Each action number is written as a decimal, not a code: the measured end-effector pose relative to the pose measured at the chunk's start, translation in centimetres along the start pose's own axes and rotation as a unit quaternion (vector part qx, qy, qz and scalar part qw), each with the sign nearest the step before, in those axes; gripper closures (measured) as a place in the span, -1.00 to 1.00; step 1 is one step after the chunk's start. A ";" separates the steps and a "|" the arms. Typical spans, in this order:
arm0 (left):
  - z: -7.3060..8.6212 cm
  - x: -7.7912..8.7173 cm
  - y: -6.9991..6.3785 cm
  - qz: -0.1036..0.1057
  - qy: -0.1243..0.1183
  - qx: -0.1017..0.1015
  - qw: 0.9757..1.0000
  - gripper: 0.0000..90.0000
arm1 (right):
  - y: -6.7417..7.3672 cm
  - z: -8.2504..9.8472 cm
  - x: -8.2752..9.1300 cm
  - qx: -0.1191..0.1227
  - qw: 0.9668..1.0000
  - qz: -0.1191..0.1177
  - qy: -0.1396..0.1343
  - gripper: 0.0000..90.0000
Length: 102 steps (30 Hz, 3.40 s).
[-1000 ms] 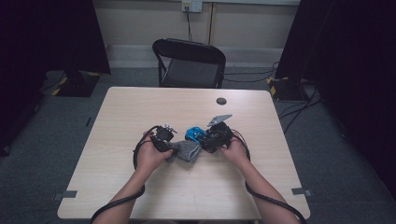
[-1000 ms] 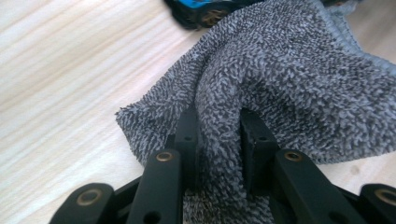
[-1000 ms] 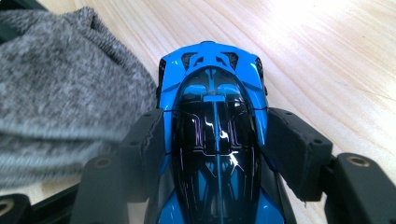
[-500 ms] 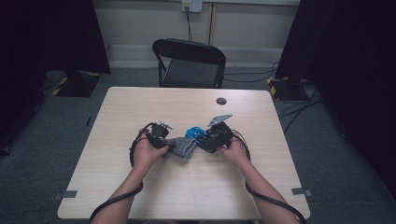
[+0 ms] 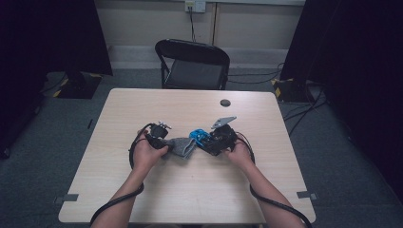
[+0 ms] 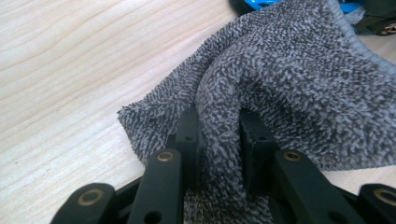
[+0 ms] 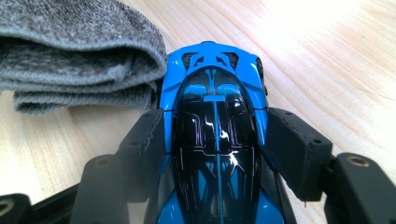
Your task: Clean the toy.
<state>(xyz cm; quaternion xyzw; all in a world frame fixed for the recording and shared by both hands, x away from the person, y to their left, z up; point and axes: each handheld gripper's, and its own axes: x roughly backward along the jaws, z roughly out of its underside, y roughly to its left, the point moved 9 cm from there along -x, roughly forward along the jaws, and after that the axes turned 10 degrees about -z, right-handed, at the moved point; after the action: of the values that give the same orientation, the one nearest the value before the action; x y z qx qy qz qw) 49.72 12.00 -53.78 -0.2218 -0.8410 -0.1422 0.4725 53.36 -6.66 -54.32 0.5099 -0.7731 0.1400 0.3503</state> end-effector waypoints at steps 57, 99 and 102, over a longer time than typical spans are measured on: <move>1.7 2.8 -1.1 0.022 -0.024 -0.023 0.999 0.61 | 0.1 0.0 0.1 0.004 1.000 0.006 0.001 -0.16; -0.8 -0.1 -14.8 0.115 -0.024 -0.149 0.982 0.59 | 0.0 0.1 0.1 0.003 1.000 0.001 -0.006 -0.15; -1.1 -0.3 -13.9 0.101 -0.022 -0.135 0.985 0.60 | 0.0 0.1 0.1 0.003 1.000 0.001 -0.005 -0.15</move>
<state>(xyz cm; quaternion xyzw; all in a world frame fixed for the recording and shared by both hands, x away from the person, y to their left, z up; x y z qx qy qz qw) 43.64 -0.54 -53.92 -0.3703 -0.7977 -0.2010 0.4315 53.24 -6.79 -54.34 0.5108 -0.7752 0.1403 0.3442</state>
